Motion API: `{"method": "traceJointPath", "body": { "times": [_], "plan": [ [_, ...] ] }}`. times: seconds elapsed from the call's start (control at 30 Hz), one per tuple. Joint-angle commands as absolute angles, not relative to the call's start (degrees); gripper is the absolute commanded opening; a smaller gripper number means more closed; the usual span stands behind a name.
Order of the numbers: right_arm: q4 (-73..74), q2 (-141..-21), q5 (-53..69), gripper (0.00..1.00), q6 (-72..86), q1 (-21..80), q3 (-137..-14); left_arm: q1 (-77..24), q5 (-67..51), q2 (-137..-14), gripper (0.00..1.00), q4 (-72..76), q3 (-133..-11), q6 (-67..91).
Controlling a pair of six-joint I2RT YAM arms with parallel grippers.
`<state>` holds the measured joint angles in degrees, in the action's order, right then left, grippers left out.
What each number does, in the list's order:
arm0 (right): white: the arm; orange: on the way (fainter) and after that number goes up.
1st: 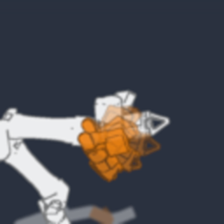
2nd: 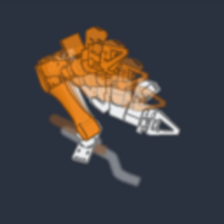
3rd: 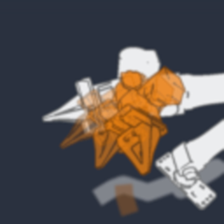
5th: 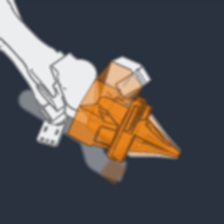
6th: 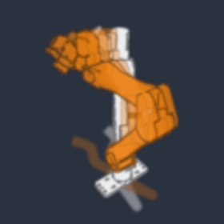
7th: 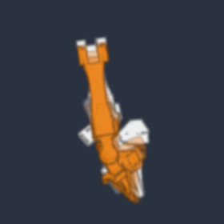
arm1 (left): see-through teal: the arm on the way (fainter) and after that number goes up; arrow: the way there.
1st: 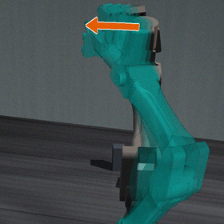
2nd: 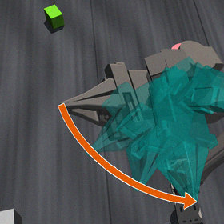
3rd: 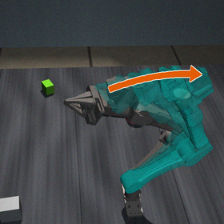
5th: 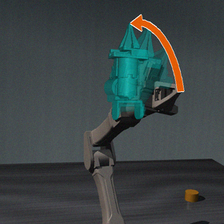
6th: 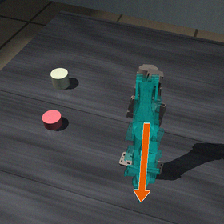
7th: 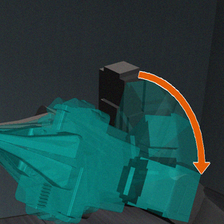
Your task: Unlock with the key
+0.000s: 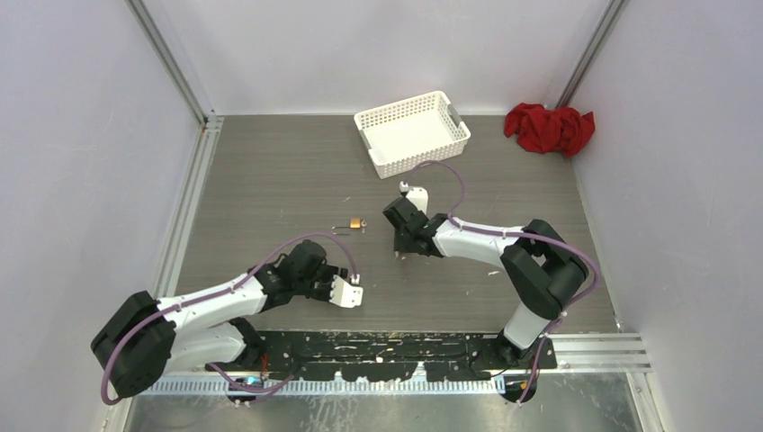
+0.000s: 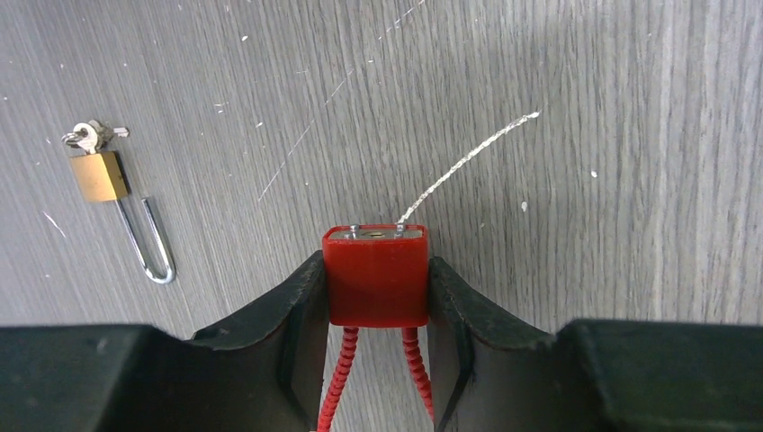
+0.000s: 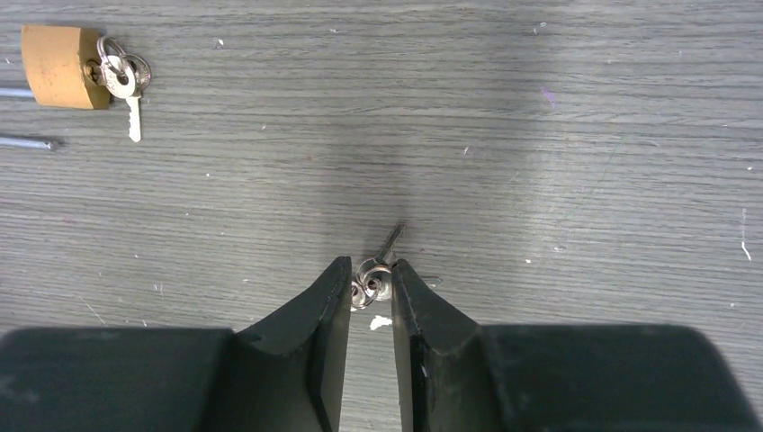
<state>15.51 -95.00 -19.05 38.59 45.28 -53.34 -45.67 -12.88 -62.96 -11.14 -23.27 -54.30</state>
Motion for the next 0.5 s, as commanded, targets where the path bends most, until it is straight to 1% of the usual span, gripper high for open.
{"method": "traceJointPath", "body": {
  "times": [0.0, 0.17, 0.3, 0.37, 0.47],
  "plan": [
    [14.06, -96.22, -18.95, 0.28, 40.33, 45.53, -54.1, -45.53, -13.78, -62.07, 0.0, -7.16, -22.38, -54.84],
    [13.97, -96.9, -18.77, 0.26, 40.36, 45.55, -54.5, -45.56, -14.74, -62.14, 0.05, -6.14, -21.88, -54.84],
    [13.93, -97.46, -18.44, 0.21, 40.25, 45.57, -54.76, -45.58, -14.79, -62.3, 0.07, -5.72, -21.86, -55.08],
    [13.5, -97.49, -18.1, 0.15, 40.25, 45.54, -54.56, -45.59, -14.69, -62.27, 0.07, -5.76, -21.88, -55.23],
    [12.16, -96.87, -17.59, 0.02, 39.94, 45.53, -54.1, -45.57, -14.71, -62.14, 0.07, -5.78, -21.84, -55.33]
  ]
}}
